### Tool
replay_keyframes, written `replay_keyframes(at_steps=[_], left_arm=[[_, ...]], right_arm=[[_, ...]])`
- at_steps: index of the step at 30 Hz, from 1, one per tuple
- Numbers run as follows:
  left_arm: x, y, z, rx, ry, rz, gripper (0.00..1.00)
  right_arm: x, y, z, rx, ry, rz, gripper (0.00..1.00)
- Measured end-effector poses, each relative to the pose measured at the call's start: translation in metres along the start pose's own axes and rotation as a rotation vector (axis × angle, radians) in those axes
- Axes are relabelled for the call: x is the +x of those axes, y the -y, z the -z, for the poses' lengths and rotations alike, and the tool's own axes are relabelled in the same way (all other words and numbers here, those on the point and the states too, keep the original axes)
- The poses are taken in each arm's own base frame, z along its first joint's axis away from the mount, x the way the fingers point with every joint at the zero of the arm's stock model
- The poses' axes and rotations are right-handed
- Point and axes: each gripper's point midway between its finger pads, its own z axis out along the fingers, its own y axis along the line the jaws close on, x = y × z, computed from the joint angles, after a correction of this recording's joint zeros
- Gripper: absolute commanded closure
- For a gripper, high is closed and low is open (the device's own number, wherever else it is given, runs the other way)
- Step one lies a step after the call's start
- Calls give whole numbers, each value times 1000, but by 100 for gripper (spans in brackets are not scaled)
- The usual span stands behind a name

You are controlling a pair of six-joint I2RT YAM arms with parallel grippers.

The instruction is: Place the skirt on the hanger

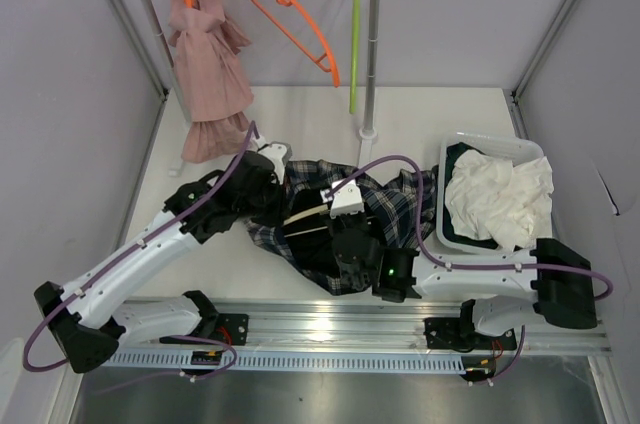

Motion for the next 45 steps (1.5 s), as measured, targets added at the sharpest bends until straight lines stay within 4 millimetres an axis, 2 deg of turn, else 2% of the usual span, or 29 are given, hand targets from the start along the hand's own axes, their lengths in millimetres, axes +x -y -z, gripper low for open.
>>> replay_keyframes(at_steps=[2,3,5,6,9,15,18,23,25,29,36,40,45], left_arm=[[-11,6,4,25,33,1,77],[-18,12,6,45,56,3,70],[-35,21,13,82,106,1,63],[-44,26,18,102,135,-3,55],[-65,41,33,173,208,-27,45],[-90,58,68,279,343,-97,34],[-96,63,88,319,403,-142,32],[-102,71,119,385,483,-234,31],[-103,75,124,412,492,-276,31],[-97,86,121,453,470,-350,32],[-82,105,81,463,358,-454,34],[-79,103,60,415,315,-490,35],[-77,100,52,386,301,-524,45]], right_arm=[[-12,1,3,-32,3,-3,100],[-20,0,5,-52,6,-6,100],[-37,-4,8,-100,12,-19,100],[-44,-5,10,-122,14,-29,100],[-67,-4,13,-191,12,-68,100],[-99,14,12,-265,-8,-155,100],[-103,20,8,-281,-28,-170,100],[-93,21,3,-321,-98,-163,100],[-91,21,3,-329,-115,-162,100],[-89,17,5,-357,-137,-160,100],[-89,9,6,-391,-165,-150,100],[-91,7,5,-398,-173,-153,100],[-94,7,7,-408,-181,-155,100]])
